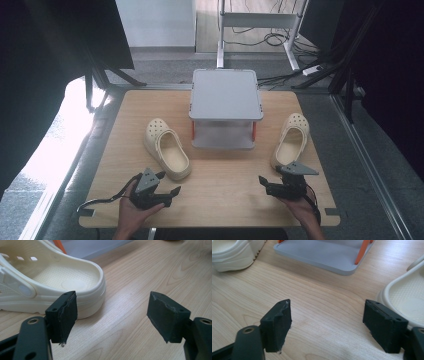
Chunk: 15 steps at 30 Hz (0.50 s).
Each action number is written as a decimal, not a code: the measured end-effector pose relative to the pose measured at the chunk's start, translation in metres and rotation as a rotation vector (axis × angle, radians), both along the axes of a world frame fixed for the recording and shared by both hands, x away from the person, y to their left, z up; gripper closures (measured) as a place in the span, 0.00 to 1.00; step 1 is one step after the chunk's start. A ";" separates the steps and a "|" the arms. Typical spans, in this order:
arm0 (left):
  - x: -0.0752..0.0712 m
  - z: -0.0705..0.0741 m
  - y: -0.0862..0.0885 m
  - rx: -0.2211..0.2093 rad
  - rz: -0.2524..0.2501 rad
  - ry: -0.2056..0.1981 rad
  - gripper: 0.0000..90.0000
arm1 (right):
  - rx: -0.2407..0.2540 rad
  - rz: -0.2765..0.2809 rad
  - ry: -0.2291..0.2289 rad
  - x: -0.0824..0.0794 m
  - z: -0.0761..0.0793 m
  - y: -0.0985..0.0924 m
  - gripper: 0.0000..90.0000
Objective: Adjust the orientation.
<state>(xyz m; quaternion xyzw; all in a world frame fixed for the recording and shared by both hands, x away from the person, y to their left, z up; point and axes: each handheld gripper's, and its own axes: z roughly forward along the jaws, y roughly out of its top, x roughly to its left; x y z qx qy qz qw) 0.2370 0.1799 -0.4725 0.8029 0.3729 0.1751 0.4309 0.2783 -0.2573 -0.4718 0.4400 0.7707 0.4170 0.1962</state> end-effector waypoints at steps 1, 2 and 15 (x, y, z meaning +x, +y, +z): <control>0.000 0.001 0.000 -0.002 0.001 0.000 0.28 | 0.002 -0.001 0.002 0.000 0.000 -0.001 0.23; 0.000 0.001 0.000 -0.002 0.001 0.000 0.28 | 0.008 -0.004 0.006 0.001 0.001 -0.001 0.23; -0.001 0.002 0.000 -0.018 0.000 0.019 0.28 | -0.058 0.057 0.005 0.000 0.017 0.011 0.34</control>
